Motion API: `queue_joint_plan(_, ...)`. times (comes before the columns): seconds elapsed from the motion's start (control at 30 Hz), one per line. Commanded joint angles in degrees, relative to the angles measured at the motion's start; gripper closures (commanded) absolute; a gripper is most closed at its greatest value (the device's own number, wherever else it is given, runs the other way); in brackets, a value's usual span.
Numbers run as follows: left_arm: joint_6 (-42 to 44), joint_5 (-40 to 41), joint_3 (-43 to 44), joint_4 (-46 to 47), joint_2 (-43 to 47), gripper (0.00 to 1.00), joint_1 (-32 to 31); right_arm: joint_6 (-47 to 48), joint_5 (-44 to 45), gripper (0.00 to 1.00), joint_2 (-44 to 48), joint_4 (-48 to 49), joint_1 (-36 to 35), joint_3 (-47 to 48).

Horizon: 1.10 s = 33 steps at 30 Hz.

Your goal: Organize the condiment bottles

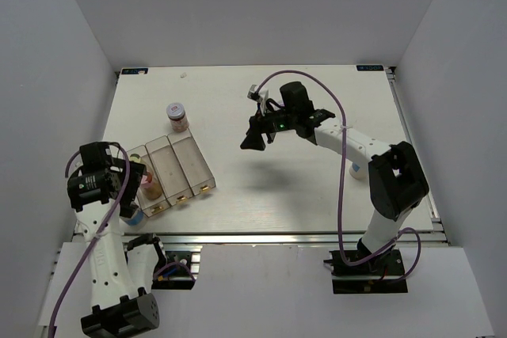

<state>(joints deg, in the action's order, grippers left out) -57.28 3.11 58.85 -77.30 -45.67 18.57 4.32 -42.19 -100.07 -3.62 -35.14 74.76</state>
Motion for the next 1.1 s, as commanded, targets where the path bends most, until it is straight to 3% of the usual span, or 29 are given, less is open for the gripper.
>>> queue_joint_plan(0.0,-3.88,-0.83,-1.63,-3.74,-0.56,0.02,-0.02,-1.15,-0.43,0.30,1.11,2.65,0.33,-0.49)
queue_joint_plan(0.17,-9.25,0.31,-2.86,-3.74,-1.79,0.02,-0.02,-0.98,0.62,0.30,1.46,2.56,0.24,-0.93)
queue_joint_plan(1.07,-16.11,15.34,-3.57,-3.65,-13.21,0.02,-0.02,-2.03,2.03,0.30,0.05,3.00,2.53,-1.37)
